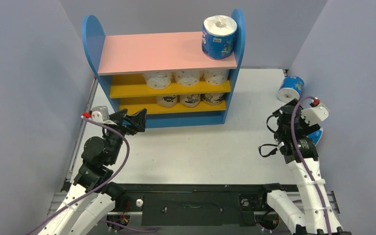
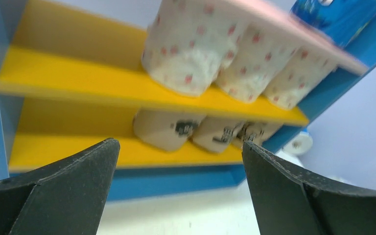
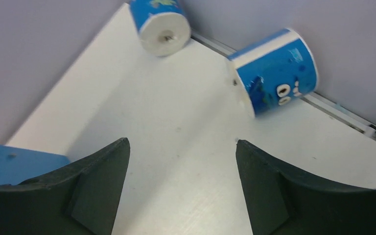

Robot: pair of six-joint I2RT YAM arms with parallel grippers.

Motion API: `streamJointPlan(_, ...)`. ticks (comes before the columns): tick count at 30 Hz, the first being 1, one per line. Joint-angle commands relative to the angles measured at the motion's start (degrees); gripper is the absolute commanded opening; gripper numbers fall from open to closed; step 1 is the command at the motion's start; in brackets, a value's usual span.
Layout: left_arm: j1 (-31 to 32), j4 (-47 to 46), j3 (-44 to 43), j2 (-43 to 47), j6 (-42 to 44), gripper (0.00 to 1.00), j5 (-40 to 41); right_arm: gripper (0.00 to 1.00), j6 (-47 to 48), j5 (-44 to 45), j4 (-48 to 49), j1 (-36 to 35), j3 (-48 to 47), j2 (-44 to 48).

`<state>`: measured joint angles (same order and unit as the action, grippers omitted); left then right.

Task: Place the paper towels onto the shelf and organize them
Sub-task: Place the paper towel on the shelf.

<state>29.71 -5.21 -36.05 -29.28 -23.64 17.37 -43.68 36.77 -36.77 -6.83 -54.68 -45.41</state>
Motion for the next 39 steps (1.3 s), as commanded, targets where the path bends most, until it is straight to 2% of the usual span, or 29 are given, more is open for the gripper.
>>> streamJointPlan(1,0.42,12.36,2.87,2.33,-6.79,0.96,-3.41,0.76,-1.6,5.36,0.11,3.81,2.73,-3.08)
streamJointPlan(8,0.43,17.16,5.05,2.06,-13.43,0.96,-2.65,0.78,-3.87,12.83,-3.12,14.45,2.52,-9.85)
streamJointPlan(14,0.59,19.81,3.12,-2.55,-17.85,0.96,-5.3,0.79,-3.88,7.83,-1.09,24.46,1.49,-16.72)
streamJointPlan(21,0.78,17.38,4.56,-2.4,-19.52,0.96,-8.14,0.8,-2.41,1.0,6.6,31.56,5.02,-19.88)
streamJointPlan(26,0.74,16.28,5.08,-2.28,-19.8,0.96,-8.37,0.8,-3.01,-3.45,7.9,33.15,4.95,-24.76)
streamJointPlan(39,0.87,13.52,6.61,-3.19,-20.12,0.96,-9.66,0.7,-6.51,-13.38,12.08,33.96,9.03,-30.43)
